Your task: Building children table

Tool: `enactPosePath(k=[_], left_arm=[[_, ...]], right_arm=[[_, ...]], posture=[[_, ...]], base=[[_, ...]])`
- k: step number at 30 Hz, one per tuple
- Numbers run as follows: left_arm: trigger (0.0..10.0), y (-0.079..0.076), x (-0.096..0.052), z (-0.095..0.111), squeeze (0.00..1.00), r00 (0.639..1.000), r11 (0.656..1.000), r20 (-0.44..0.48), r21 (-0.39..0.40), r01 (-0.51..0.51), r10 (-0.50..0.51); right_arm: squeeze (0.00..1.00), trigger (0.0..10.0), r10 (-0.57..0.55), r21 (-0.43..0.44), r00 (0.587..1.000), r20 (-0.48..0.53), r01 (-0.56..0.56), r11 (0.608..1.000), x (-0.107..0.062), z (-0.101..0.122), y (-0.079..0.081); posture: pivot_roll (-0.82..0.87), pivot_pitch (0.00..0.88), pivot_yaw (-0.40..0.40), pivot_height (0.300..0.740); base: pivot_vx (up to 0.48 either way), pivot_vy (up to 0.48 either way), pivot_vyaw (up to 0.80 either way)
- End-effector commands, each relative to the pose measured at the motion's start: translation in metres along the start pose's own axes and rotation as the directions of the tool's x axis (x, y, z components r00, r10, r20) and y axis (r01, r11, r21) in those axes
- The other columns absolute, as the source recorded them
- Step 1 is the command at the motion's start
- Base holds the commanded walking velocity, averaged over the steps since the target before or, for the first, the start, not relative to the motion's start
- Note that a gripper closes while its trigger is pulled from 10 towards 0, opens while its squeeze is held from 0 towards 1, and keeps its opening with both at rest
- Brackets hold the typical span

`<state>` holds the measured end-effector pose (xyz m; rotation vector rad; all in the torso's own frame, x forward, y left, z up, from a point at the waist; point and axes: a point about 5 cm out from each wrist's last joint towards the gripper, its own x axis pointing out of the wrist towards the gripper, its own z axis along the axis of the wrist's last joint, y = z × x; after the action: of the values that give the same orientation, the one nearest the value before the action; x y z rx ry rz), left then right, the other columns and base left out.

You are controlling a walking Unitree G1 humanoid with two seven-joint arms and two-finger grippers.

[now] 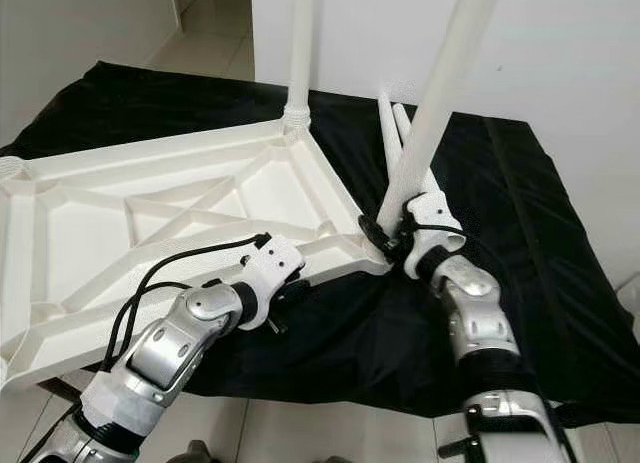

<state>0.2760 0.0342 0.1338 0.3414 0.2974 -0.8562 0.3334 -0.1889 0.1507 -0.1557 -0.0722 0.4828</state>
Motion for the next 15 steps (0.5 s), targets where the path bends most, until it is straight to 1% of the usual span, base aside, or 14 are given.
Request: enactPosePath(k=[1,2,5,6,8,9,10,11,13,14,15], left_arm=[[10.0,-0.006,0.002,0.008,0.00,0.999,0.999,0.024,0.018,0.038,-0.039],[10.0,-0.006,0.001,0.008,0.00,0.999,0.999,0.024,0.017,0.038,-0.039],[10.0,-0.007,0.001,0.007,0.00,0.999,0.999,0.024,0.013,0.037,-0.037],[10.0,-0.007,0.001,0.007,0.00,0.999,0.999,0.024,0.013,0.037,-0.037],[10.0,-0.008,0.000,0.007,0.00,0.999,0.999,0.023,0.011,0.036,-0.036],[10.0,-0.008,0.000,0.007,0.00,0.999,0.999,0.023,0.011,0.036,-0.036],[10.0,-0.008,0.000,0.007,0.00,0.999,0.999,0.023,0.008,0.035,-0.035],[10.0,-0.008,0.000,0.007,0.00,0.999,0.999,0.023,0.008,0.035,-0.035],[10.0,-0.008,0.000,0.006,0.00,0.999,0.999,0.021,0.006,0.033,-0.033],[10.0,-0.008,0.000,0.006,0.00,0.999,0.999,0.021,0.006,0.033,-0.033],[10.0,-0.008,0.000,0.006,0.00,0.999,0.999,0.021,0.006,0.033,-0.033]], right_arm=[[0.00,10.0,-0.040,0.018,0.998,-0.044,0.041,0.999,-0.002,-0.009,0.001],[0.00,10.0,-0.051,0.023,0.998,-0.039,0.052,0.998,-0.001,-0.009,0.005],[0.00,10.0,-0.148,0.067,0.988,-0.033,0.150,0.986,0.005,-0.010,0.024],[0.00,10.0,-0.148,0.067,0.988,-0.033,0.150,0.986,0.005,-0.010,0.024],[0.00,10.0,-0.205,0.090,0.978,-0.041,0.208,0.974,0.006,-0.010,0.030],[0.00,10.0,-0.205,0.090,0.978,-0.041,0.208,0.974,0.006,-0.010,0.030],[0.00,10.0,-0.296,0.090,0.953,-0.060,0.300,0.950,0.007,-0.011,0.035],[0.00,10.0,-0.296,0.090,0.953,-0.060,0.300,0.950,0.007,-0.011,0.035],[0.00,10.0,-0.419,0.082,0.901,-0.107,0.428,0.900,0.006,-0.014,0.039],[0.00,10.0,-0.446,0.079,0.887,-0.120,0.457,0.886,0.006,-0.015,0.039],[0.00,10.0,-0.446,0.079,0.887,-0.120,0.457,0.886,0.006,-0.015,0.039]], posture=[[0.10,0.065,-0.047,0.740],[0.10,0.065,-0.047,0.740],[0.11,0.071,-0.054,0.740],[0.11,0.071,-0.054,0.740],[0.11,0.071,-0.054,0.740],[0.11,0.071,-0.054,0.740],[0.11,0.072,-0.057,0.740],[0.11,0.072,-0.057,0.740],[0.11,0.073,-0.059,0.740],[0.11,0.073,-0.059,0.740],[0.11,0.073,-0.059,0.740]], base=[[0.000,0.000,0.00],[0.000,0.000,0.00],[0.000,0.000,0.00],[0.000,0.000,0.00],[0.000,0.000,0.00],[0.000,0.000,0.00],[0.000,0.000,0.00],[0.000,0.000,0.00],[0.000,0.000,0.00],[0.000,0.000,0.00],[0.000,0.000,0.00]])
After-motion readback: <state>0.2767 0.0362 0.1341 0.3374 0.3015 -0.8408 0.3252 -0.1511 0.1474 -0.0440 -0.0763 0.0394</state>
